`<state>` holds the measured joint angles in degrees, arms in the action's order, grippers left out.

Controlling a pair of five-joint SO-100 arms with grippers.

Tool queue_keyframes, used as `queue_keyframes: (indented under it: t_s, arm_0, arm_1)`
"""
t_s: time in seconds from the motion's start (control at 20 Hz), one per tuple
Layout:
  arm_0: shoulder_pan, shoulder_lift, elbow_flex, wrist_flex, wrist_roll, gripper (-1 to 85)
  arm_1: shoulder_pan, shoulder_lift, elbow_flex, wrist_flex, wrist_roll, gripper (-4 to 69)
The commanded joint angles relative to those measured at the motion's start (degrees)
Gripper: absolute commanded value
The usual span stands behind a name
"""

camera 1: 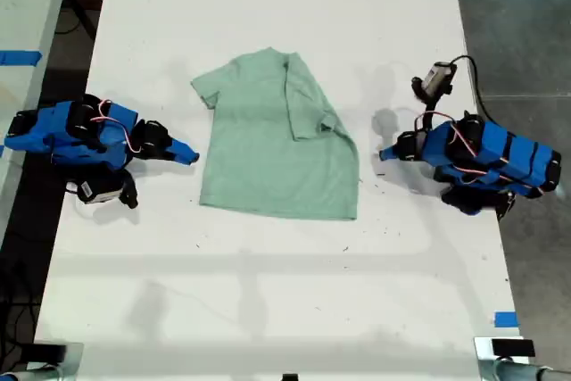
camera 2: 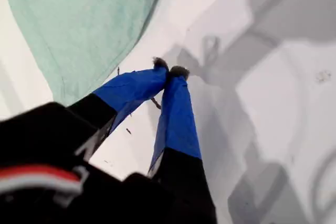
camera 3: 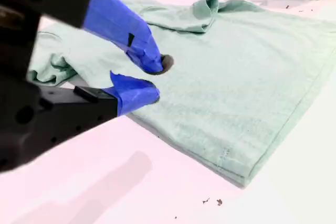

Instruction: Fold t shirt

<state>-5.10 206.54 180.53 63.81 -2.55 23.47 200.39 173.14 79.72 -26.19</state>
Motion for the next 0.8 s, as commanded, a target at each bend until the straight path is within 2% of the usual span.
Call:
queue_keyframes:
  t_s: [0.0, 0.75]
  arm_0:
    - [0.6, 0.0, -0.4, 0.1, -0.7, 5.2]
    - [0.6, 0.0, -0.4, 0.1, -0.7, 5.2]
  arm_1:
    - [-0.3, 0.7, 1.1, 0.6, 2.5, 1.2]
    - [-0.9, 0.7, 1.1, 0.4, 2.1, 1.2]
